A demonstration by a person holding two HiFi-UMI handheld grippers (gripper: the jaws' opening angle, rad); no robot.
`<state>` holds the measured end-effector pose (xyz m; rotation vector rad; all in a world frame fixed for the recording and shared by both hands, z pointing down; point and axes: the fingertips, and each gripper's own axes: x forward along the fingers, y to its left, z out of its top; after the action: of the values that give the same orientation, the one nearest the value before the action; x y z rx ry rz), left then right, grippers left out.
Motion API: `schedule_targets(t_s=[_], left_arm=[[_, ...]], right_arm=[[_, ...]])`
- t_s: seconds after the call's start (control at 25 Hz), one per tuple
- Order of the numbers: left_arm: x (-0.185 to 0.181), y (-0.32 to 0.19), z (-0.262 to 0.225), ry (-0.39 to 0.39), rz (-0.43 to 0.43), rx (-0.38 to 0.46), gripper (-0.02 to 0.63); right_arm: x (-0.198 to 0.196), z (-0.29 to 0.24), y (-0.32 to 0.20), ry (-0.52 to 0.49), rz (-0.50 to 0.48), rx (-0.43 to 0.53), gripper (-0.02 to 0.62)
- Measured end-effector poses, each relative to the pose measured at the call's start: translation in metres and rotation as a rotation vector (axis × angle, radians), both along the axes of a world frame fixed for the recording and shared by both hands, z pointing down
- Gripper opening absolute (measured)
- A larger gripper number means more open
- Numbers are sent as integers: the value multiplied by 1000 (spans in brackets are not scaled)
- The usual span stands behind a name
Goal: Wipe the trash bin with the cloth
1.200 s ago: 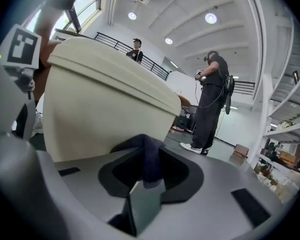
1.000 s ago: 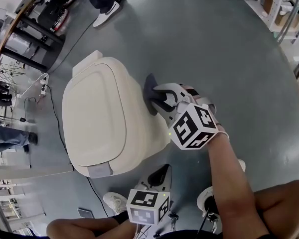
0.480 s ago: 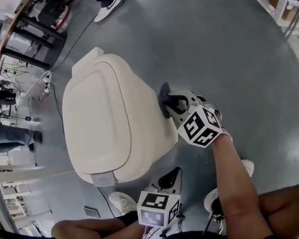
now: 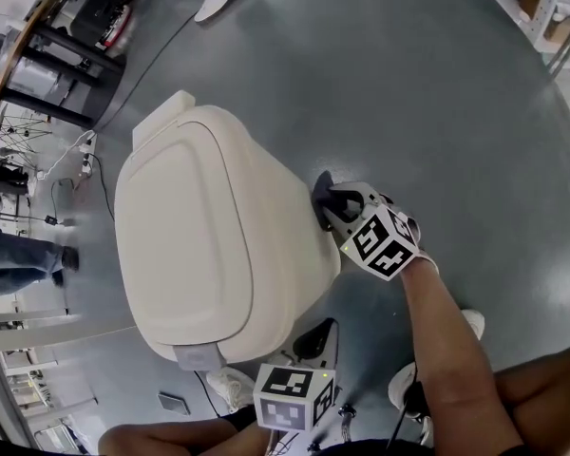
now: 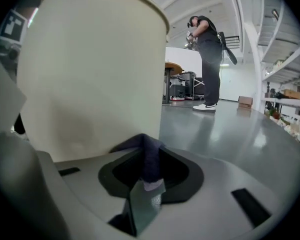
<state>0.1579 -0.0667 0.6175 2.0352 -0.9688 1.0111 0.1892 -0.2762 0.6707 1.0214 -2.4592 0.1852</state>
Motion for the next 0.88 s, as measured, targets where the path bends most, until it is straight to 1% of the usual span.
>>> schedule_targets(t_s=[0.16, 0.28, 0.4, 0.56, 0.72, 0.88], left_arm=[[4, -8, -6, -4, 0, 10, 0], [6, -8, -13, 1, 13, 26, 0], [5, -11, -20, 13, 14, 52, 0], [-1, -8, -33, 38, 24, 94, 0], [-18, 6, -49, 73, 43, 118, 0], [-40, 21, -71, 118, 60, 155, 0]], right_arm=[[1, 3, -6, -41, 5, -42, 92], [2, -3, -4, -59, 21, -45, 92], [8, -16, 0, -92, 61, -14, 92], [19, -46, 7, -135, 144, 50, 92], [17, -72, 30, -98, 169, 95, 92], [12, -93, 67, -59, 218, 114, 92]])
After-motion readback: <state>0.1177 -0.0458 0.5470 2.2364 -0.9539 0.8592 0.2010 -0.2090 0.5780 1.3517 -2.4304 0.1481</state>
